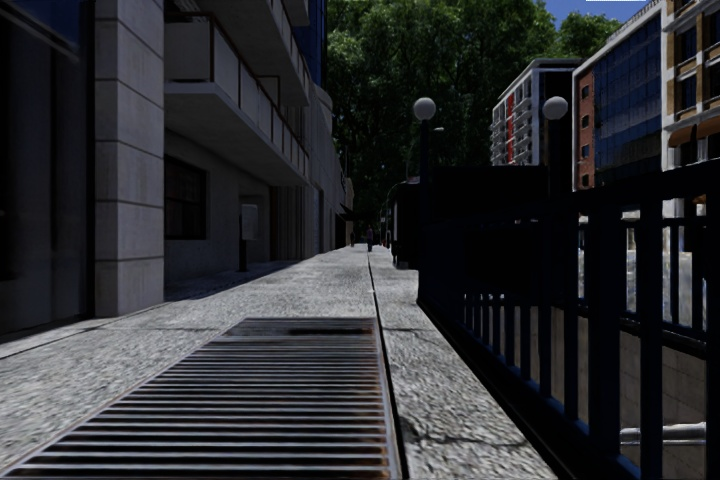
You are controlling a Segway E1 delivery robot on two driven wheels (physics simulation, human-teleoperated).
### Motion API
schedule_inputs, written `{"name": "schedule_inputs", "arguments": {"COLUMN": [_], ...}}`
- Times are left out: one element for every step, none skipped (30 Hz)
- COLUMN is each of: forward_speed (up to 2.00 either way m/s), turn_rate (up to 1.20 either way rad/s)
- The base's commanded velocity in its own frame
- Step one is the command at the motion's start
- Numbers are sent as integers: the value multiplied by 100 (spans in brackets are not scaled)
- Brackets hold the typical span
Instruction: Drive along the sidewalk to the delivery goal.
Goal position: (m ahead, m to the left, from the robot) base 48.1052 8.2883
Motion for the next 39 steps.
{"name": "schedule_inputs", "arguments": {"forward_speed": [200, 200, 200, 200, 200, 200, 200, 200, 200, 200, 200, 200, 200, 200, 200, 200, 200, 200, 200, 200, 200, 200, 200, 200, 200, 200, 200, 200, 200, 200, 200, 200, 200, 200, 200, 200, 200, 200, 200], "turn_rate": [0, 0, 0, 0, 0, 0, 0, 0, 0, 0, 0, 0, 0, 0, 0, 0, 0, 0, 0, 0, 0, 0, 0, 0, 0, 0, 0, 0, 0, 0, 0, 0, 0, 0, 0, 0, 0, 0, 0]}}
